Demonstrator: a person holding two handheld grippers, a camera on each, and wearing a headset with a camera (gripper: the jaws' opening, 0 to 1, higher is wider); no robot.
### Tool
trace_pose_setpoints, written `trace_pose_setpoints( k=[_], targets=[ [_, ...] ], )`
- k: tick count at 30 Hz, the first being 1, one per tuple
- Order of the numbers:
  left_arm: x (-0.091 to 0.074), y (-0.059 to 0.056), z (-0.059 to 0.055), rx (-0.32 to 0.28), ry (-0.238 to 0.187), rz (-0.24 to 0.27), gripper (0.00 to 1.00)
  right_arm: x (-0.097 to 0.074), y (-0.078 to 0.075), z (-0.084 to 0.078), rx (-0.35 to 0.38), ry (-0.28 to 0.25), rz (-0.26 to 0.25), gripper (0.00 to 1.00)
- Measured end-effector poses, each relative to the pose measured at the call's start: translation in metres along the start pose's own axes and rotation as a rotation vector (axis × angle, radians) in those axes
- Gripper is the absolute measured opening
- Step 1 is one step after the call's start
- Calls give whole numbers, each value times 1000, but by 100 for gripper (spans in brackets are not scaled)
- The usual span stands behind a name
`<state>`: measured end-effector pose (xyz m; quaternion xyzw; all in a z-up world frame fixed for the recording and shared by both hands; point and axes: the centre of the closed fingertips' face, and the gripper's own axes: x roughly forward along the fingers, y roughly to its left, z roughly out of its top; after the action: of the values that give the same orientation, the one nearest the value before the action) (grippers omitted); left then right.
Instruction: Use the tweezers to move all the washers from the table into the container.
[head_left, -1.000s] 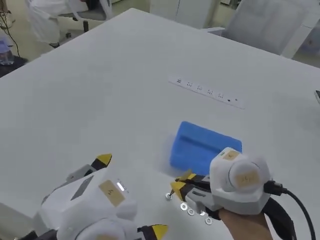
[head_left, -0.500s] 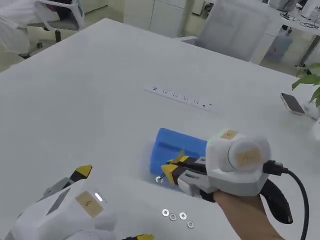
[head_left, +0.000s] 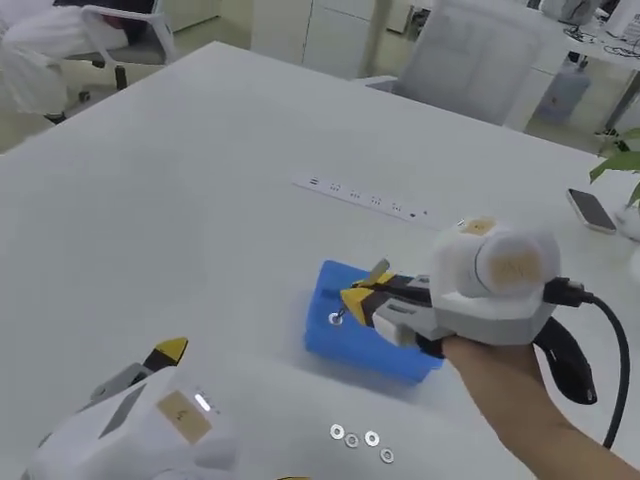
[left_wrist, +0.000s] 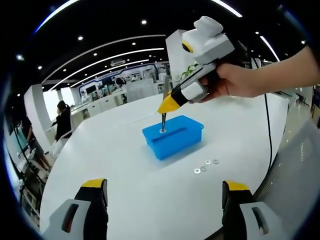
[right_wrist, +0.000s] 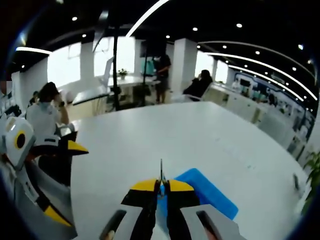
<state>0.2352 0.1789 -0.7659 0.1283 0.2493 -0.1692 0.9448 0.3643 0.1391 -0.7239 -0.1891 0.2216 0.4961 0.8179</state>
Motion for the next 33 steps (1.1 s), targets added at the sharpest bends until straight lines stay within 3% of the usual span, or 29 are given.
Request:
trace_pose_setpoints(
  k=[3, 8, 14, 19, 26, 33],
  targets=[
    [1, -1, -3, 4, 21, -6, 97, 7, -7, 1, -23, 0, -12, 2],
    [1, -3, -3, 2, 16, -15, 98, 20, -19, -3, 11, 0, -15, 2],
    [2, -2, -5, -1, 30, -12, 97, 39, -31, -21, 44, 42, -14, 3],
    [3, 0, -8, -4, 49, -5, 96, 52, -29, -32, 101, 56, 1, 3],
    [3, 0, -10, -9, 60, -5, 95, 72, -32, -51, 81, 100, -18, 3],
    [5, 0, -13, -8, 78, -5, 95, 77, -32, -58, 94, 109, -18, 3]
  ],
)
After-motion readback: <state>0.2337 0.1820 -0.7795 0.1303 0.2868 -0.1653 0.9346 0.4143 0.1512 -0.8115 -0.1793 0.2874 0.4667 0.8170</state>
